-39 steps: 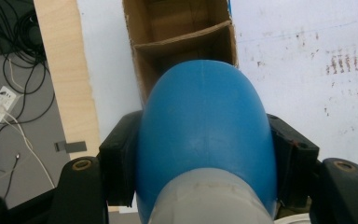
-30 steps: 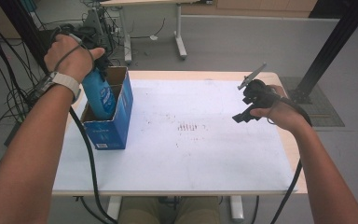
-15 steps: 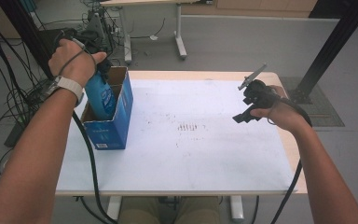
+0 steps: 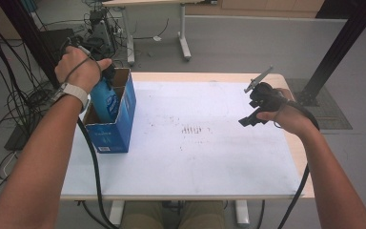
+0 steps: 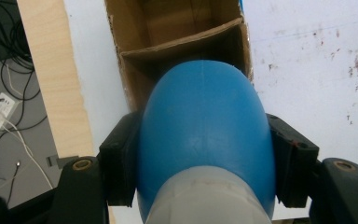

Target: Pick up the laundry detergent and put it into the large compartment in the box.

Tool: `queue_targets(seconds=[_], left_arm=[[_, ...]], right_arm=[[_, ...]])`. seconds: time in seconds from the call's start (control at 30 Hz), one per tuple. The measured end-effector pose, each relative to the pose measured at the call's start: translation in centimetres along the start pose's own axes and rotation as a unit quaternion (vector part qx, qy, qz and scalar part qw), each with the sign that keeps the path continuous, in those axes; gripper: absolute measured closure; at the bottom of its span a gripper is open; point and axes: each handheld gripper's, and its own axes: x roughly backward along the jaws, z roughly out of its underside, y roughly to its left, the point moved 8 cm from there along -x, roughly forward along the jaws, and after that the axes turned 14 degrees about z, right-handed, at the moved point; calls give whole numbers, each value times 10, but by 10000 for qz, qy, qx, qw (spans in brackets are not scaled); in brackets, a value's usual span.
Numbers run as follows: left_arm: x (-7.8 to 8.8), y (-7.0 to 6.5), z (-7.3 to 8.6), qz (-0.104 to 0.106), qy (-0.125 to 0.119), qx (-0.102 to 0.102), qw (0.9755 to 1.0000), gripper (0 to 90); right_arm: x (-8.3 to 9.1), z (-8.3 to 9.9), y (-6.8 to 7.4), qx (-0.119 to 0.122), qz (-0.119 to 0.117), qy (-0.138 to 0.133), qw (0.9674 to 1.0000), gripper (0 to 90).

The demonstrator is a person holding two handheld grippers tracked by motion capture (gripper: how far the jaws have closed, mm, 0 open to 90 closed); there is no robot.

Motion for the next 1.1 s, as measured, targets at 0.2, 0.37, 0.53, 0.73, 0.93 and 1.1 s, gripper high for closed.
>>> queue_targets(seconds=[0.2,0.37,0.53,0.73,0.93,1.1], left_arm=[[-10,4,-1,28,80,9,10000,375],[-18,5,-1,41,96,11,9999,375],[-25,5,-2,-13,122,-10,9999,375],[-32,9,-3,30,179,5,9998,375],[-37,8,-4,-32,175,-25,9998,375],[-40,8,-4,-34,131,-36,9999,375]], right_arm=[[-2,0,0,-17,-8,24,10000,144],[-4,0,1,-7,-22,48,10000,144],[-6,0,0,-26,-42,51,10000,144],[-8,2,0,-31,-45,76,10000,144],[-10,2,-1,-43,-61,99,9999,144],[-11,1,0,-41,-69,107,9999,144]])
